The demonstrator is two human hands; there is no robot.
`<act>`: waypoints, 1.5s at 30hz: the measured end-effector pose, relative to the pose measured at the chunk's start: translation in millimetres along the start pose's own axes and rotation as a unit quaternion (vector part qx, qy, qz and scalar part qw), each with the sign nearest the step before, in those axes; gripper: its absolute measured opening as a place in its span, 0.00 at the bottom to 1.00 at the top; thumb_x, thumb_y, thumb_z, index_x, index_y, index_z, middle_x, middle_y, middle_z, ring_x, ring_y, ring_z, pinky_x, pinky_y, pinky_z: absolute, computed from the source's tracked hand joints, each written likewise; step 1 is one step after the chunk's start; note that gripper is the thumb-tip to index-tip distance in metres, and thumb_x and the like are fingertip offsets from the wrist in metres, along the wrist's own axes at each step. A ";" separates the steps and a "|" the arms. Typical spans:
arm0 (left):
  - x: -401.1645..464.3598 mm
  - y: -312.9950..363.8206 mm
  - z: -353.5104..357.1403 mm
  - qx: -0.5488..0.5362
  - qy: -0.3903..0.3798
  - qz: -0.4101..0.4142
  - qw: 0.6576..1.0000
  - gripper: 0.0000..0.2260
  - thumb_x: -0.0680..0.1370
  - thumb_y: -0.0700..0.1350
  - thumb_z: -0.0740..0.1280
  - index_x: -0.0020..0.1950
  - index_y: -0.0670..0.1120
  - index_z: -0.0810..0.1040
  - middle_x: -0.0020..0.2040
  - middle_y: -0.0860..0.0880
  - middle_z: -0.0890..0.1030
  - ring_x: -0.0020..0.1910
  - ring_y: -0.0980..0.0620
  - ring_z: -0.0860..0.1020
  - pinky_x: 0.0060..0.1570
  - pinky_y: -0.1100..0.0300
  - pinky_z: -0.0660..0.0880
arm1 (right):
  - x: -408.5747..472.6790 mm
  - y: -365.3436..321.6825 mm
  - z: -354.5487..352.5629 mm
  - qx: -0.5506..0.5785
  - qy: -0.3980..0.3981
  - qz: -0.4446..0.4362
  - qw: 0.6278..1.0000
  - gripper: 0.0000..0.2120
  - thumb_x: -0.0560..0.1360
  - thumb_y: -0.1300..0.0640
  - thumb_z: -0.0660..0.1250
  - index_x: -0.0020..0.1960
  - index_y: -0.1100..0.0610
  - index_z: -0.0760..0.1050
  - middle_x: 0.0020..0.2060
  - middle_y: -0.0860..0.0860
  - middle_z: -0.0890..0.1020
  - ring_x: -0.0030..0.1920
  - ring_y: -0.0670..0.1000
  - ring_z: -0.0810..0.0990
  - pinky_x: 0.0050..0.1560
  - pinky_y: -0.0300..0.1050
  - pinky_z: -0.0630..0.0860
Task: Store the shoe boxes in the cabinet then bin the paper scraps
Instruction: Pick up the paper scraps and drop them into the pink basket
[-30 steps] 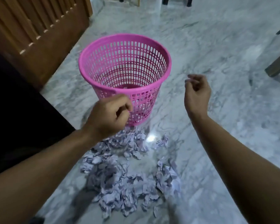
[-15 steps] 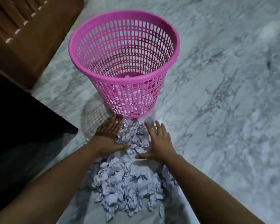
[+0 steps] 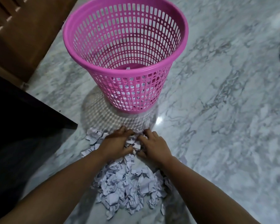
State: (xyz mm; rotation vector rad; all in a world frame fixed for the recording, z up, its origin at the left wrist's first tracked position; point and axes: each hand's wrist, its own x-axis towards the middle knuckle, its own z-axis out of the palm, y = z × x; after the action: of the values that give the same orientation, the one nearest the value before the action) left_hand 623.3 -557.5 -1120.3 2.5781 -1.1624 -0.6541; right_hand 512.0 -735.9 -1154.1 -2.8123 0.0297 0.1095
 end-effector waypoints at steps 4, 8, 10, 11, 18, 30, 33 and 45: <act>-6.3 6.5 -5.5 -0.005 -0.013 0.014 1.000 0.23 0.73 0.60 0.67 0.67 0.59 0.68 0.61 0.54 0.74 0.50 0.51 0.80 0.46 0.55 0.77 | -3.7 2.9 -11.3 0.044 -0.049 0.031 0.997 0.23 0.72 0.42 0.66 0.65 0.48 0.72 0.60 0.50 0.72 0.54 0.55 0.77 0.40 0.50 0.79; -16.4 11.6 -12.7 -0.012 -0.006 0.029 0.999 0.20 0.73 0.60 0.67 0.62 0.56 0.72 0.57 0.53 0.76 0.48 0.50 0.79 0.43 0.55 0.75 | -14.8 10.0 -22.8 0.086 -0.025 0.078 0.993 0.17 0.71 0.45 0.69 0.58 0.49 0.75 0.53 0.48 0.74 0.49 0.54 0.79 0.39 0.48 0.77; -20.3 13.6 -20.0 -0.007 0.003 0.040 0.999 0.19 0.73 0.60 0.66 0.61 0.56 0.73 0.55 0.54 0.77 0.47 0.50 0.79 0.43 0.55 0.76 | -23.2 14.5 -29.7 0.098 -0.001 0.091 0.991 0.16 0.71 0.45 0.70 0.55 0.50 0.77 0.51 0.48 0.75 0.46 0.55 0.79 0.39 0.49 0.77; -21.9 15.1 -24.3 -0.013 0.010 0.048 0.999 0.18 0.73 0.60 0.66 0.60 0.56 0.73 0.54 0.54 0.77 0.46 0.51 0.78 0.43 0.55 0.76 | -26.7 16.1 -34.5 0.113 0.012 0.100 0.988 0.16 0.71 0.44 0.70 0.55 0.51 0.77 0.51 0.48 0.76 0.45 0.55 0.79 0.40 0.49 0.77; -25.4 50.1 -74.7 -0.108 0.139 0.126 0.976 0.09 0.71 0.48 0.72 0.49 0.52 0.76 0.43 0.57 0.76 0.41 0.54 0.75 0.40 0.53 0.75 | -26.0 9.0 -95.6 0.329 0.192 0.143 0.914 0.09 0.66 0.51 0.73 0.45 0.48 0.76 0.44 0.46 0.77 0.40 0.49 0.78 0.42 0.51 0.78; -41.6 125.6 -227.9 -0.305 0.426 0.169 0.835 0.07 0.71 0.42 0.64 0.48 0.44 0.76 0.41 0.45 0.79 0.37 0.50 0.77 0.33 0.59 0.73 | 31.2 -50.2 -277.6 0.410 0.453 -0.031 0.791 0.09 0.69 0.64 0.72 0.41 0.57 0.71 0.38 0.57 0.78 0.39 0.51 0.77 0.42 0.43 0.73; -21.0 124.9 -289.1 -0.296 0.530 0.178 0.775 0.03 0.73 0.39 0.63 0.45 0.43 0.74 0.40 0.43 0.78 0.37 0.48 0.77 0.35 0.55 0.73 | 60.4 -56.1 -313.7 0.386 0.449 -0.059 0.804 0.09 0.69 0.61 0.73 0.40 0.57 0.72 0.36 0.54 0.77 0.39 0.47 0.75 0.42 0.43 0.73; 98.4 97.3 -362.8 -0.150 0.300 -0.157 0.929 0.16 0.76 0.47 0.68 0.61 0.42 0.79 0.58 0.41 0.82 0.54 0.42 0.81 0.49 0.54 0.76 | 156.4 -44.1 -376.1 0.215 0.112 0.067 0.968 0.22 0.80 0.49 0.68 0.70 0.58 0.75 0.67 0.59 0.79 0.59 0.54 0.80 0.58 0.42 0.74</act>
State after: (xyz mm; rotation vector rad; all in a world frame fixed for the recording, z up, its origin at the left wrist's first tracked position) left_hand 795.2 -683.9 -795.8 2.4390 -0.4222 -0.0559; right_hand 696.6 -816.5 -797.3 -2.3717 0.2643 -0.1649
